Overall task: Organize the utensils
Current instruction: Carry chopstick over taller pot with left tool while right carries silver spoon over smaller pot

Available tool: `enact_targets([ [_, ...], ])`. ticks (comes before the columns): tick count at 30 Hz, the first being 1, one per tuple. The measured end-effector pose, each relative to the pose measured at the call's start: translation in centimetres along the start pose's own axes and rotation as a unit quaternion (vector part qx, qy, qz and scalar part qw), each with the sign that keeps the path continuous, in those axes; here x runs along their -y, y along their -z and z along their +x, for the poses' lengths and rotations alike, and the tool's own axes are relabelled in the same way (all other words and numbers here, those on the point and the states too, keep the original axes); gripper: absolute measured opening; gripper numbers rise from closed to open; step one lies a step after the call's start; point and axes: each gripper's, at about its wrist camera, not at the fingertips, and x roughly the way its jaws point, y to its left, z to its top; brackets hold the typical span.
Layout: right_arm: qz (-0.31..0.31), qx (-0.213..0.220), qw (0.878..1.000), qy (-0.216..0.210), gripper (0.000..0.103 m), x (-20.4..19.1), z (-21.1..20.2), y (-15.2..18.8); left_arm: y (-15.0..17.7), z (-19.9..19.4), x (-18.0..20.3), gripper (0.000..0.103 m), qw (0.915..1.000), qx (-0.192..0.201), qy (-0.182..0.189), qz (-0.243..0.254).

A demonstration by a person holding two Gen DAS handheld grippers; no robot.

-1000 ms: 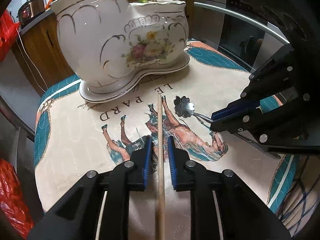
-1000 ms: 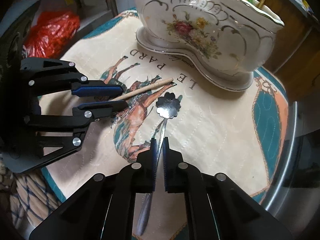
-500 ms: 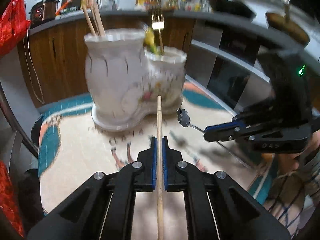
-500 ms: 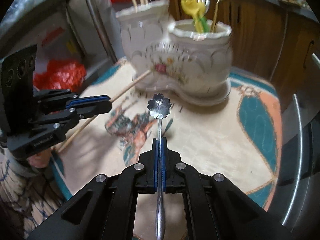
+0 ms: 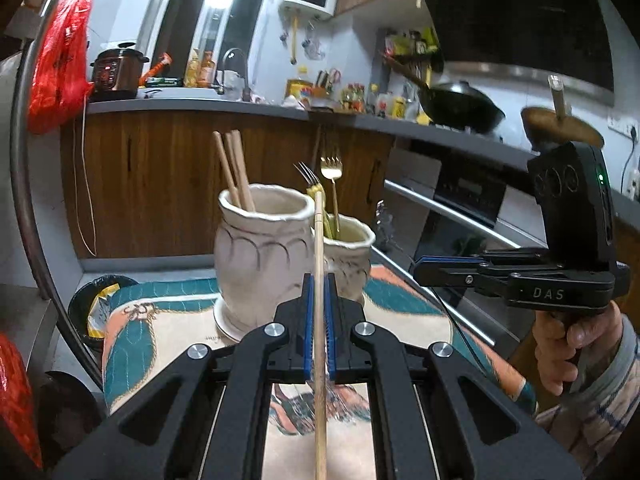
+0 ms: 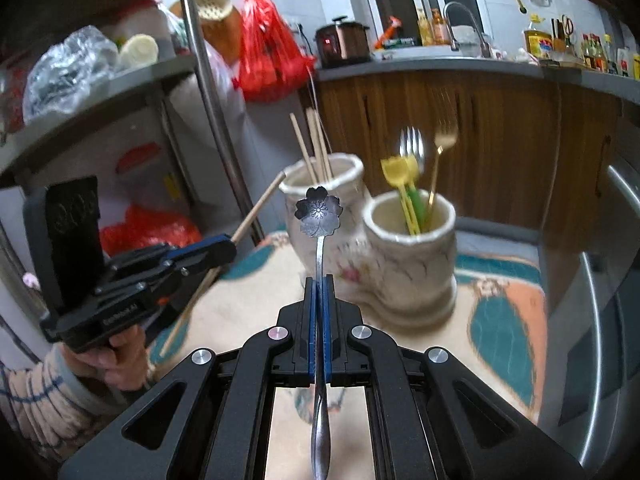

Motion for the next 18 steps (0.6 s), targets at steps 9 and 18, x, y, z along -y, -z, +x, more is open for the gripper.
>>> enact_targets([
  [9,0.009,0.033,0.999,-0.019,0.004,0.6,0.4,-1.8,-1.5,-0.1,-0.9,0.005,0.9994,0.03,-0.007,-0.017],
  [18,0.024,0.048,0.998,-0.018,0.004,1.8,0.4,-1.9,-2.4,0.1,-1.3,0.005,0.9985,0.042,-0.03,-0.02],
])
